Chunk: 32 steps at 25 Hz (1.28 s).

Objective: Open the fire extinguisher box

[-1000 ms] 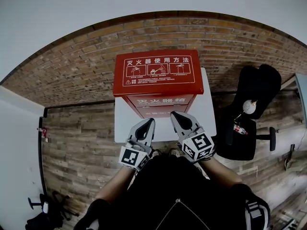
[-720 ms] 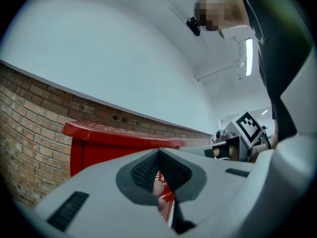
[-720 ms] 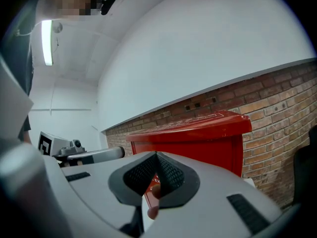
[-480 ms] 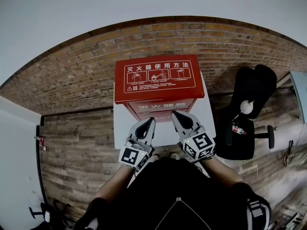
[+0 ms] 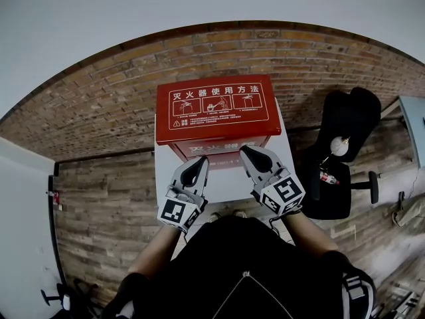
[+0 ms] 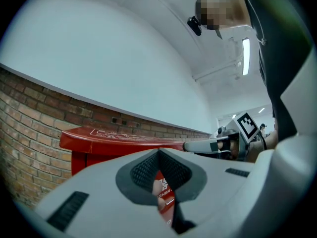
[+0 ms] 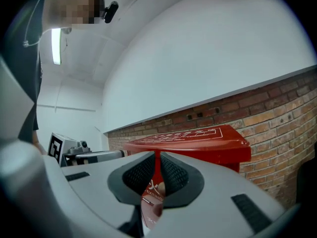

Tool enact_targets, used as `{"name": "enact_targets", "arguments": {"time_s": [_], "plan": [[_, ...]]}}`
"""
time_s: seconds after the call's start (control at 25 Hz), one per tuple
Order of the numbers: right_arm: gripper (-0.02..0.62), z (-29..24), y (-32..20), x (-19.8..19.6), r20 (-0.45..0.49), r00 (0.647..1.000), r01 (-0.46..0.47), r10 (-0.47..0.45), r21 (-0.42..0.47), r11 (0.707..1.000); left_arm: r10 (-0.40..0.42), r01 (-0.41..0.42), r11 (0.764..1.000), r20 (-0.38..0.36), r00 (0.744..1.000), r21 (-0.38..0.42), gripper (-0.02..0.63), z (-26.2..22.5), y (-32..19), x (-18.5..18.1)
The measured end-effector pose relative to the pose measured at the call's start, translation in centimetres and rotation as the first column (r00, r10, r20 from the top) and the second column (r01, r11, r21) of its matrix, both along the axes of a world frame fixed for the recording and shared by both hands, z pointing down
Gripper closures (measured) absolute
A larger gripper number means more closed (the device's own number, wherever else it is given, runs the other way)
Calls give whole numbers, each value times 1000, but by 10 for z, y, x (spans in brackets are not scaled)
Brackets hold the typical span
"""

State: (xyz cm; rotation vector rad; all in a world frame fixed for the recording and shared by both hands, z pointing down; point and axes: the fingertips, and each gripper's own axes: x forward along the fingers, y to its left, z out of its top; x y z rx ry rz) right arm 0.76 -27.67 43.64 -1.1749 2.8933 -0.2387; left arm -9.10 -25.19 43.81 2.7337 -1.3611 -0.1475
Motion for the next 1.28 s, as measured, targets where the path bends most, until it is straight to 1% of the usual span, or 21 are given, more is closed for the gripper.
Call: {"name": "enact_targets", "arguments": {"time_s": [0.04,0.08,0.12,0.16,0.24,0.36,0.52,0.64,0.76,0.88,0.96,1.12,1.28], "plan": [[565,-1,-1,4,-2,1000,7,-7,5,1000,3,-3,1000,-3,1000,2,557,-2,-2,-3],[529,-4,-2,8,-3,1000,13,-13,10,1000,10,-10,1000,-9,1000,6,551,-4,-3,-6],[490,-7,-3,12,-5,1000,20,-20,18,1000,17,-17,1000,-12,1000,15,531,-7,-4,-9],[470,-12,-4,16,-9,1000,24,-24,30,999,20,-20,999,-9,1000,30,508,-10,-5,-12],[440,-20,-4,24,-32,999,23,-21,66,998,11,-12,998,15,1000,63,474,-18,-6,-20],[414,-33,-7,37,-78,997,7,3,114,993,-31,26,995,51,998,99,436,-30,-10,-40],[391,-38,-16,62,-104,993,-49,63,135,990,-108,101,990,64,992,103,405,-39,-19,-75],[383,-33,-27,80,-117,988,-89,104,122,988,-133,127,988,66,989,91,385,-37,-27,-96],[374,-25,-36,90,-137,983,-105,119,100,989,-127,122,990,71,989,65,350,-30,-34,-107],[360,-15,-43,96,-161,979,-112,123,72,991,-114,109,992,75,991,66,337,-28,-37,-110],[349,-8,-47,96,-173,979,-103,111,55,993,-111,106,992,80,991,67,330,-27,-40,-111],[339,1,-50,95,-177,981,-82,86,27,996,-116,115,993,84,990,25,298,-14,-44,-120],[339,2,-53,91,-177,981,-79,82,20,997,-89,88,996,90,992,8,288,-5,-50,-115]]}}
